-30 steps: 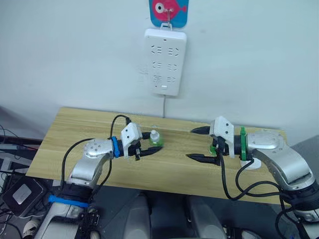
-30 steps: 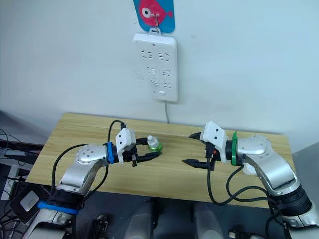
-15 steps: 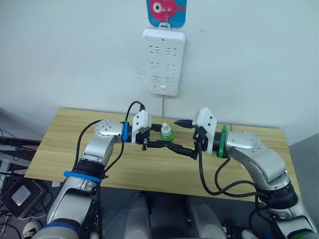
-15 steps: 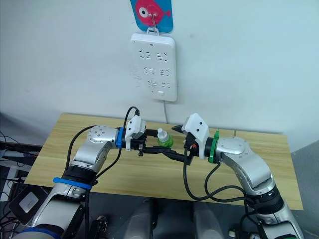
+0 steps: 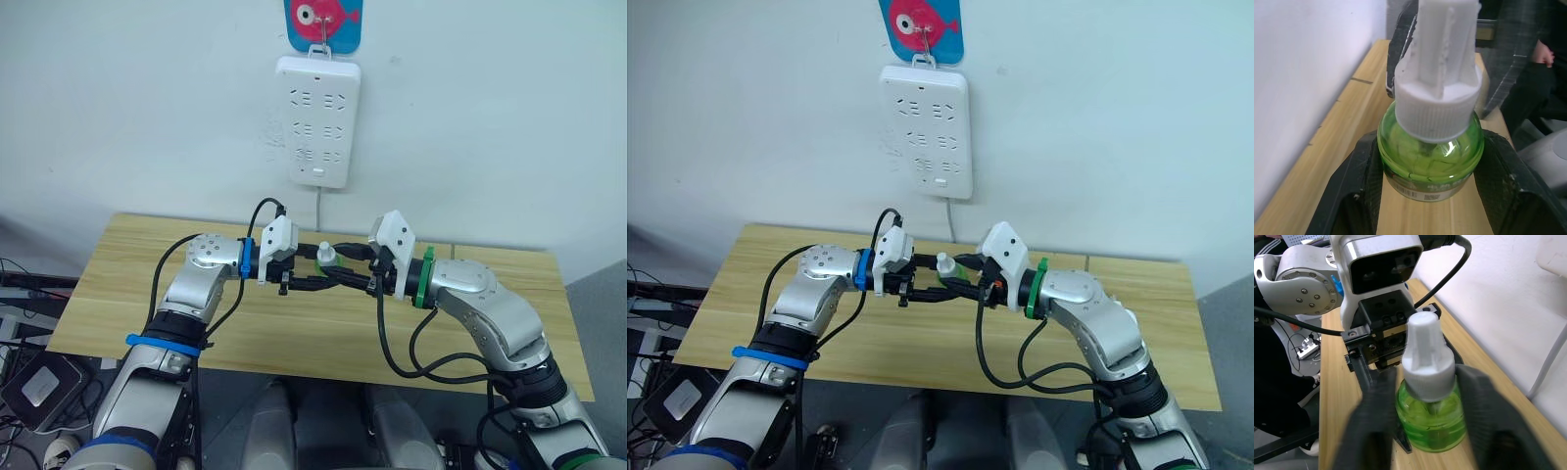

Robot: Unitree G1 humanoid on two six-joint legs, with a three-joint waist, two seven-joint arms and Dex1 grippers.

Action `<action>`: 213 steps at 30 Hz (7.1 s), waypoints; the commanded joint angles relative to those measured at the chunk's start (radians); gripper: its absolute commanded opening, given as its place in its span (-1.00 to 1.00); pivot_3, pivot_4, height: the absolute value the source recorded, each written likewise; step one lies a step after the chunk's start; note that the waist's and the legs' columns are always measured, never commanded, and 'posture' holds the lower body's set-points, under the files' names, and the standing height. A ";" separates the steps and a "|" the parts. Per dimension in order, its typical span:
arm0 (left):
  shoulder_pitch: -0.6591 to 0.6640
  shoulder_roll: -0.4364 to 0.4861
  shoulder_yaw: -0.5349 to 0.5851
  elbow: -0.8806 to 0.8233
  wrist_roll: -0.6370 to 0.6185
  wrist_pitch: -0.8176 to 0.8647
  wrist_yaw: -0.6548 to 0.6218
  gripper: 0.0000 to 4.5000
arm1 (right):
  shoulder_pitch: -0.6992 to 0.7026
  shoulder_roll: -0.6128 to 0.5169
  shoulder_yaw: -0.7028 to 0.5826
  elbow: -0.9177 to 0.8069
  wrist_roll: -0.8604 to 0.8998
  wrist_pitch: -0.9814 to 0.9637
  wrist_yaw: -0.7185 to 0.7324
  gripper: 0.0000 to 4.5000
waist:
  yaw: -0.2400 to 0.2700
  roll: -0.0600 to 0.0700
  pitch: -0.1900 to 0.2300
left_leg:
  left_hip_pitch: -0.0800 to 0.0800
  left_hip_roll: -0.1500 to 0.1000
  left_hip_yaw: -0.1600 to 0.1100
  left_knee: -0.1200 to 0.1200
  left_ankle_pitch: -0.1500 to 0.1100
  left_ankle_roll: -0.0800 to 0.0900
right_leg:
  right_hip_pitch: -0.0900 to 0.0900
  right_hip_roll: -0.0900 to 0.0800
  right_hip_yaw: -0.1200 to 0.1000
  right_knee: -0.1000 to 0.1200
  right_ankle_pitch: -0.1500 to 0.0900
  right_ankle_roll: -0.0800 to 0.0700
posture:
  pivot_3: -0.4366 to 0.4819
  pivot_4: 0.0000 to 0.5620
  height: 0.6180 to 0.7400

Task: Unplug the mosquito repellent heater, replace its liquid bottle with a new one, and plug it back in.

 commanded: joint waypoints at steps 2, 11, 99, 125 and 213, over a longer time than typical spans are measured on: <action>0.018 -0.002 0.009 -0.047 -0.007 -0.003 -0.002 -0.01 | -0.012 0.005 -0.004 -0.031 0.019 -0.022 0.018 -0.52 | 0.000 0.000 0.000 | 0.000 0.000 0.000 0.000 0.000 0.000 | 0.000 0.000 0.000 0.000 0.000 0.000 | -0.19 0.07 1.00; 0.089 0.012 -0.018 -0.167 -0.026 0.025 -0.042 -0.01 | -0.059 -0.023 0.035 -0.019 0.084 -0.079 0.227 -0.52 | -0.001 0.000 0.000 | 0.000 0.000 0.000 0.000 0.000 0.000 | 0.000 0.000 0.000 0.000 0.000 0.000 | -0.15 0.06 1.00; 0.215 0.027 -0.064 -0.297 -0.014 -0.006 -0.079 -0.01 | -0.252 -0.078 0.080 0.477 0.022 -0.374 0.735 0.39 | 0.025 0.000 -0.001 | 0.000 0.000 -0.011 0.002 0.003 -0.004 | 0.003 -0.002 -0.013 0.004 0.001 -0.002 | -0.01 -0.08 1.00; 0.120 0.016 -0.026 -0.129 0.001 -0.046 -0.006 -0.01 | 0.026 0.030 0.070 0.039 -0.098 -0.198 0.091 0.98 | 0.012 0.001 -0.001 | 0.001 -0.001 -0.020 0.001 0.004 -0.005 | 0.010 -0.001 -0.020 0.002 0.000 -0.004 | -0.13 -0.06 1.00; 0.130 0.022 -0.026 -0.119 0.015 -0.071 -0.022 -0.01 | -0.010 -0.025 -0.055 -0.117 0.227 -0.015 0.089 -0.90 | -0.002 0.001 -0.003 | 0.002 -0.001 -0.022 0.001 0.006 -0.007 | 0.010 -0.001 -0.022 0.003 0.000 -0.004 | -0.16 -0.06 1.00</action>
